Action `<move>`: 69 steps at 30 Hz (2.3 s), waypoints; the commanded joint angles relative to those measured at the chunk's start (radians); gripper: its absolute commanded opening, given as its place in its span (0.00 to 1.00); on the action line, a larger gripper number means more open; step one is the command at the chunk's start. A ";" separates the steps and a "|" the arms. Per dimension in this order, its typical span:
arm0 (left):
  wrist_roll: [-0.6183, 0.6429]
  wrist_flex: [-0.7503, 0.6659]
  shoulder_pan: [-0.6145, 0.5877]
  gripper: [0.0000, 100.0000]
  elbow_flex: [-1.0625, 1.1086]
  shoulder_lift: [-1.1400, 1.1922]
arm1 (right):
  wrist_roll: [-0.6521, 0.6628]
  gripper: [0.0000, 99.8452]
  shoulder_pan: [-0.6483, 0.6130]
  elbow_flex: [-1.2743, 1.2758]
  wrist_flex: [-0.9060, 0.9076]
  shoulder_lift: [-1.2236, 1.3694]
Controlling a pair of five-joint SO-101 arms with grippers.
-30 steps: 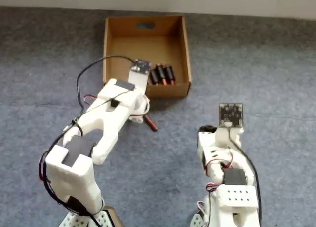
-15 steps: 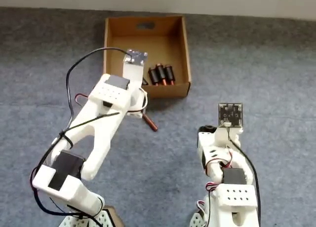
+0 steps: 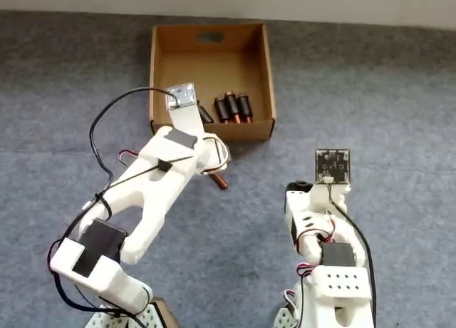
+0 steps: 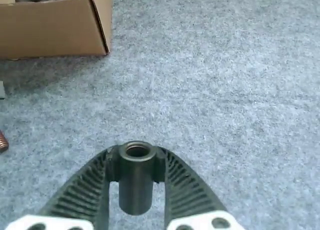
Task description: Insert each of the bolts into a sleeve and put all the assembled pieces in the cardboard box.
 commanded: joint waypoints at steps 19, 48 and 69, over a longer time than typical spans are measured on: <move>-0.058 0.359 0.002 0.01 -0.222 0.191 | -0.011 0.01 0.007 -0.004 -0.019 -0.012; -0.681 0.094 -0.038 0.26 0.432 -0.461 | -0.011 0.01 0.007 -0.004 -0.018 -0.013; -0.677 0.038 -0.068 0.20 0.418 -0.458 | -0.008 0.01 0.007 0.016 -0.019 -0.015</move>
